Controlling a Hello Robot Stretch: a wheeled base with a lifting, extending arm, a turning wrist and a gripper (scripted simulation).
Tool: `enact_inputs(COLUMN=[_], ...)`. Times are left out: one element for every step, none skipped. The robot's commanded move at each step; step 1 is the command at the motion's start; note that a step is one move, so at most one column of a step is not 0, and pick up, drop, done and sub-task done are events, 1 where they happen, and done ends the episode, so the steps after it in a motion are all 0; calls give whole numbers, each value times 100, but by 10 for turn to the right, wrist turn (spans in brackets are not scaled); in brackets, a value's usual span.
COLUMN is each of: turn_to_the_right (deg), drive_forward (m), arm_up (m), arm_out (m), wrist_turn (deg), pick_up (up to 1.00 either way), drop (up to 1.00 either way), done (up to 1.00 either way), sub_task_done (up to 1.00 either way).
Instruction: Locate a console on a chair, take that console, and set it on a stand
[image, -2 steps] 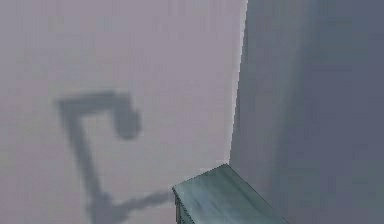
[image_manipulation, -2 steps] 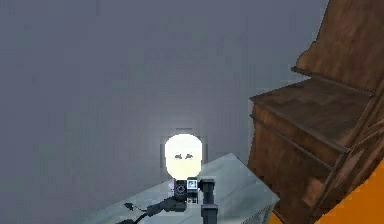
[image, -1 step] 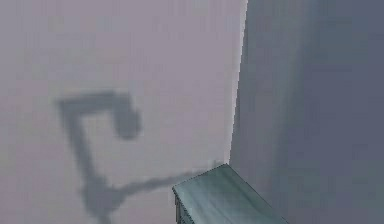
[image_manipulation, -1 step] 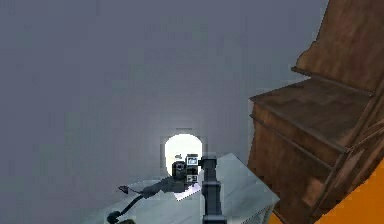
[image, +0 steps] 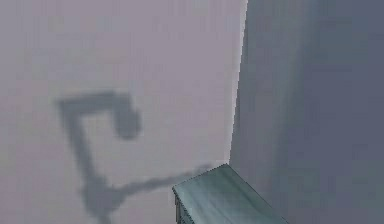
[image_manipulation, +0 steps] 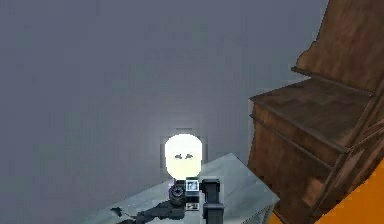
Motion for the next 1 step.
enact_inputs(turn_to_the_right=[0], drive_forward=[0], arm_up=[0], arm_out=[0], wrist_turn=[0], pick_up=[0], drop=[0], done=[100], sub_task_done=[0])
